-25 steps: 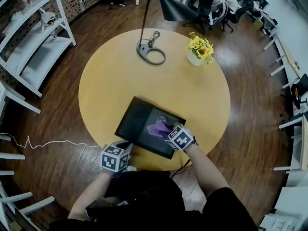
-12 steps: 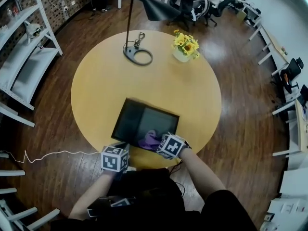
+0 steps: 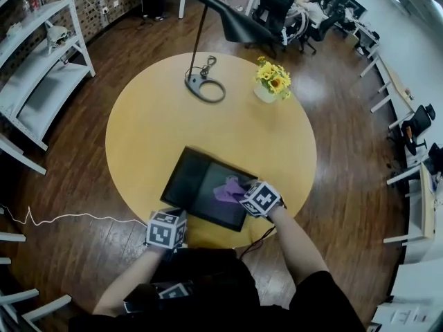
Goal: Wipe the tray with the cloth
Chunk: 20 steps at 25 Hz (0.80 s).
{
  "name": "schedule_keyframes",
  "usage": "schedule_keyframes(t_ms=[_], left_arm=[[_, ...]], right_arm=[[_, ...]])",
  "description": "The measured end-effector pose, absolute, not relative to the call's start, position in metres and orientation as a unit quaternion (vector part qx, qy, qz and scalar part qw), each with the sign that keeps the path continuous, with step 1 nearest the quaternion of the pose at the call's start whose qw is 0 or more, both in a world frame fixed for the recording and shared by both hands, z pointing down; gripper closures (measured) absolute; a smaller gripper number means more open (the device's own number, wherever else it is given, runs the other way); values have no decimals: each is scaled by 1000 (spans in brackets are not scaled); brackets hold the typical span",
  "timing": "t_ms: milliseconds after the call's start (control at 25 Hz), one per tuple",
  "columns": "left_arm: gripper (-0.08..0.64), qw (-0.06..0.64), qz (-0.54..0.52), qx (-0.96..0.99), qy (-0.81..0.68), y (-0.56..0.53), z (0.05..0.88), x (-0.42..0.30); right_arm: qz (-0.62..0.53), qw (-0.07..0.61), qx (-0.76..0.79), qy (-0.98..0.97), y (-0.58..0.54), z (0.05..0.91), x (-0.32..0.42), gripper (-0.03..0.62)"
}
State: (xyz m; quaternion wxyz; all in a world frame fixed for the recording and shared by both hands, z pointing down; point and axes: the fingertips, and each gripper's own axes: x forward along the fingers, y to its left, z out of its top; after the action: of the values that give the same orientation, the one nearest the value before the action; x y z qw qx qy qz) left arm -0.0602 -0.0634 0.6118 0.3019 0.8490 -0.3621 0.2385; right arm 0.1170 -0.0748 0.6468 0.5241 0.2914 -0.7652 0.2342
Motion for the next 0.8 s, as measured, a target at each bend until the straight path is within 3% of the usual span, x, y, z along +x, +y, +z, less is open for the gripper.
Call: schedule_keyframes(t_ms=[400, 800], left_arm=[[559, 310, 231, 840, -381, -62, 608, -64], [558, 288, 241, 839, -394, -63, 607, -63]], right_arm=[[104, 557, 334, -753, -121, 659, 161, 498], [233, 581, 264, -734, -65, 666, 132, 499]])
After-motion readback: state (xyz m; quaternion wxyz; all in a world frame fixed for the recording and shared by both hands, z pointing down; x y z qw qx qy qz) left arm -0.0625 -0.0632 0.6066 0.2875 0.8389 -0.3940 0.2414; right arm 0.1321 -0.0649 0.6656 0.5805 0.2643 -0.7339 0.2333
